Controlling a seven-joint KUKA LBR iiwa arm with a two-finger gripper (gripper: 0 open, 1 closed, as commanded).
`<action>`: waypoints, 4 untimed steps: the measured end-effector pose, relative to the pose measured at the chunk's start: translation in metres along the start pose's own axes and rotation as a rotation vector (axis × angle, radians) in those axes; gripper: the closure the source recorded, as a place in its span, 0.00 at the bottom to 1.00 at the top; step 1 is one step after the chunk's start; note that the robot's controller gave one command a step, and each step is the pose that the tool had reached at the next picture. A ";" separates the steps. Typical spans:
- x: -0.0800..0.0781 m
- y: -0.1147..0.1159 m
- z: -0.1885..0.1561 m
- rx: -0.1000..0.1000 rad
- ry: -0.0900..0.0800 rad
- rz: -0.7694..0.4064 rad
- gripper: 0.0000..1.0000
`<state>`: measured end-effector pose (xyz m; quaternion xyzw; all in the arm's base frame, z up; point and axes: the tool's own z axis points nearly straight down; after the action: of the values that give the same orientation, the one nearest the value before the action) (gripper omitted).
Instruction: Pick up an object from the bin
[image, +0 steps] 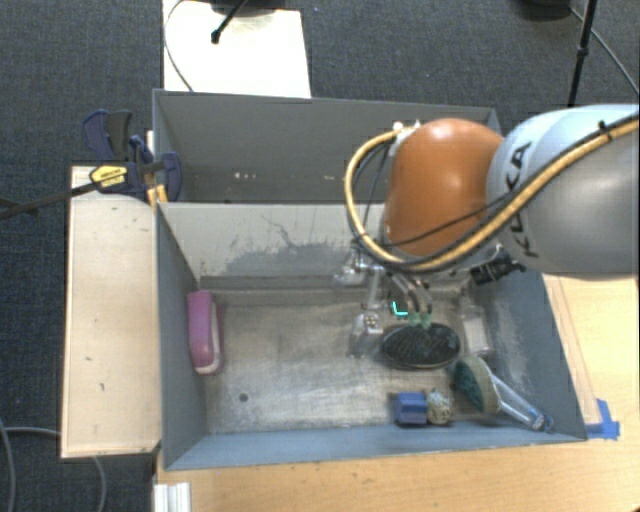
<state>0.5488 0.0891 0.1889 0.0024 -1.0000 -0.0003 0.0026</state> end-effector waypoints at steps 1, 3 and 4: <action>0.031 0.018 0.073 0.000 0.002 -0.005 0.00; -0.010 -0.139 0.116 0.001 -0.012 -0.293 0.00; -0.013 -0.138 0.114 0.001 -0.019 -0.290 1.00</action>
Offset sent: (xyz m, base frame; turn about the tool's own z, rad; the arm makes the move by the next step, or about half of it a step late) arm -0.0285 0.0169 -0.0692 0.0002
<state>0.5616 -0.0484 0.0752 0.1470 -0.9891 -0.0001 -0.0071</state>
